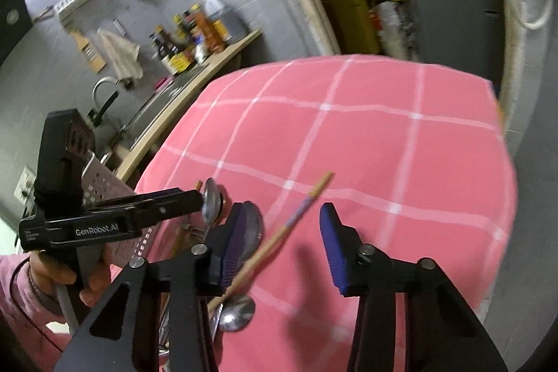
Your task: Organize utensils
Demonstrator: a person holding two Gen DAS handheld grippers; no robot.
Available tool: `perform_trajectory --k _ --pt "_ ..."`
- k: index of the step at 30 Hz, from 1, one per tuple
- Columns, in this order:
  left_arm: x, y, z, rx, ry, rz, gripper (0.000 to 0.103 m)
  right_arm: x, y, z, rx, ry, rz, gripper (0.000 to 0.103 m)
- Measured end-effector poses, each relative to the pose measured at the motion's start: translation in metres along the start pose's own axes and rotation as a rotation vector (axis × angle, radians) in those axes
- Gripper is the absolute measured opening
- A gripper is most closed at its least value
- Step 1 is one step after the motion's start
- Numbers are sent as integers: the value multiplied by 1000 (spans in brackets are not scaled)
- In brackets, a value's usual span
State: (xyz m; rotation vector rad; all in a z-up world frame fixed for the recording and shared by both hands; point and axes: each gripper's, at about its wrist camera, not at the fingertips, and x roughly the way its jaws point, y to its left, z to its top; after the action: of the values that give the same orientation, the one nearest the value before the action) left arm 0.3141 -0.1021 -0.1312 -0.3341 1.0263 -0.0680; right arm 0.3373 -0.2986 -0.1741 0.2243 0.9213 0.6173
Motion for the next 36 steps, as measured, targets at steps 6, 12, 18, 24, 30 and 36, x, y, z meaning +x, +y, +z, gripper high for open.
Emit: perform_trajectory --k 6,12,18,24,30,36 --pt "16 8 -1 -20 41 1 55 34 16 4 -63 80 46 27" --pt "25 16 -2 -37 78 1 46 56 16 2 -93 157 51 24" --pt "26 22 -3 -58 78 -19 41 74 24 4 -129 235 27 21" --pt "24 25 -4 -70 82 -32 33 73 25 5 -114 269 12 13" --pt "26 21 -3 -72 93 -74 17 70 20 -1 -80 290 33 13" --pt "27 26 0 -99 102 -50 17 68 18 -6 -61 291 31 13"
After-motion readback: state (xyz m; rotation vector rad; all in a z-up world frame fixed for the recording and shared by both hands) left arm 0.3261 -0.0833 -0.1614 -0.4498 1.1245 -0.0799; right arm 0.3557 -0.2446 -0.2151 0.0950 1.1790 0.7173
